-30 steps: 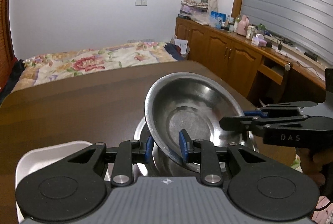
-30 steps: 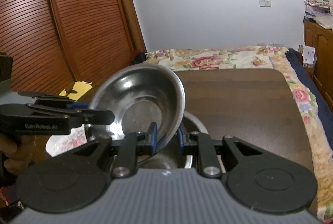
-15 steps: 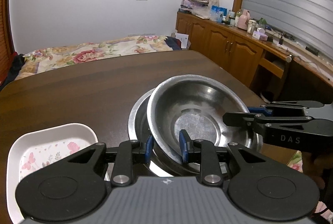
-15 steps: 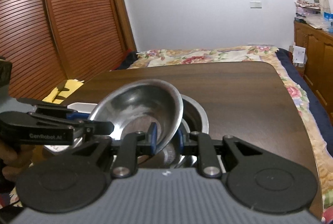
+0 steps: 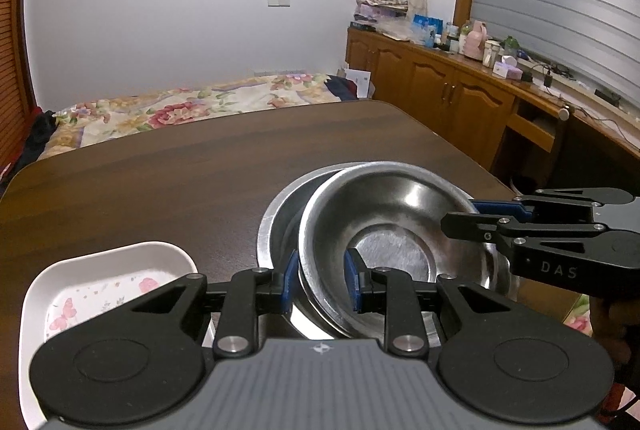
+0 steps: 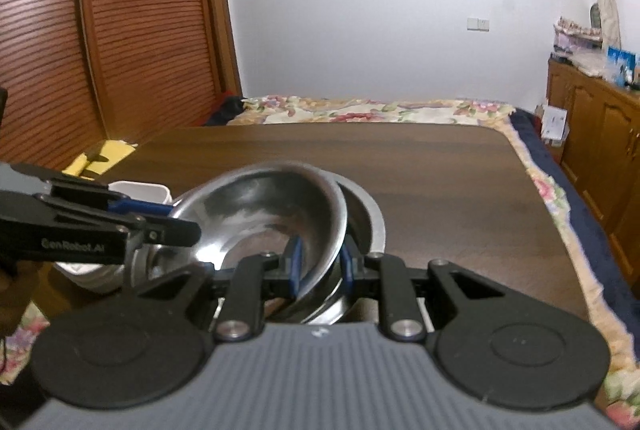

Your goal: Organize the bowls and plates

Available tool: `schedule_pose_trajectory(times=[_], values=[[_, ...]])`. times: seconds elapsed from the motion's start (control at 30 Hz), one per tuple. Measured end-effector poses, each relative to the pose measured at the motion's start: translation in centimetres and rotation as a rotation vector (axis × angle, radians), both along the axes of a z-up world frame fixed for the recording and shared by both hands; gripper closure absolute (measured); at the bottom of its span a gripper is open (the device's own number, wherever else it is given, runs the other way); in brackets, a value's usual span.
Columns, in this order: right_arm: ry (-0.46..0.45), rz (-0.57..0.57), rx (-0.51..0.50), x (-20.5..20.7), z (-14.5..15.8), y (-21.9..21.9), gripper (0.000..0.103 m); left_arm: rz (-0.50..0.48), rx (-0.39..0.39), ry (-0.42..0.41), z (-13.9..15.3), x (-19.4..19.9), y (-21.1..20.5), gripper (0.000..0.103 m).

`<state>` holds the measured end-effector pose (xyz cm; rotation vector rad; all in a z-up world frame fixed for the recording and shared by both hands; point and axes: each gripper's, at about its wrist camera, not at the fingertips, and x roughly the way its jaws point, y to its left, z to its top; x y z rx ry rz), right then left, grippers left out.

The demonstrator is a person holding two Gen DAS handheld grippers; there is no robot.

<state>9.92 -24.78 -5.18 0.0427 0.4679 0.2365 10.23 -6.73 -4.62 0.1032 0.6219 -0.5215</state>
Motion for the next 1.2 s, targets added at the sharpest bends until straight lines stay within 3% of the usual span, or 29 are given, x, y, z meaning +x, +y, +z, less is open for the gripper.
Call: schedule_pose_trajectory(times=[0.4,0.53,0.63,0.77,0.97,1.2], values=[[-0.019,-0.006,-0.015,0.0,0.4,-0.2,0.081,0.033,-0.039,-0.04,0.8,-0.6,0.7,0.072],[-0.051,-0.017,0.01,-0.6,0.8,-0.5,0.08,0.052,-0.06,-0.072,1.1,-0.7,1.1,0.05],[-0.07,-0.027,0.018,-0.9,0.8,-0.6,0.063,0.068,-0.059,-0.09,1.0,-0.6,1.2,0.037],[-0.077,-0.035,0.019,-1.0,0.6,-0.6,0.056,0.092,-0.054,-0.116,0.4,-0.8,1.2,0.012],[-0.101,-0.077,0.033,-1.0,-0.1,-0.9,0.018,0.112,-0.05,-0.114,-0.4,-0.8,1.1,0.004],[-0.125,-0.109,0.034,-0.9,-1.0,-1.2,0.004,0.105,-0.062,-0.102,-1.1,-0.8,1.1,0.003]])
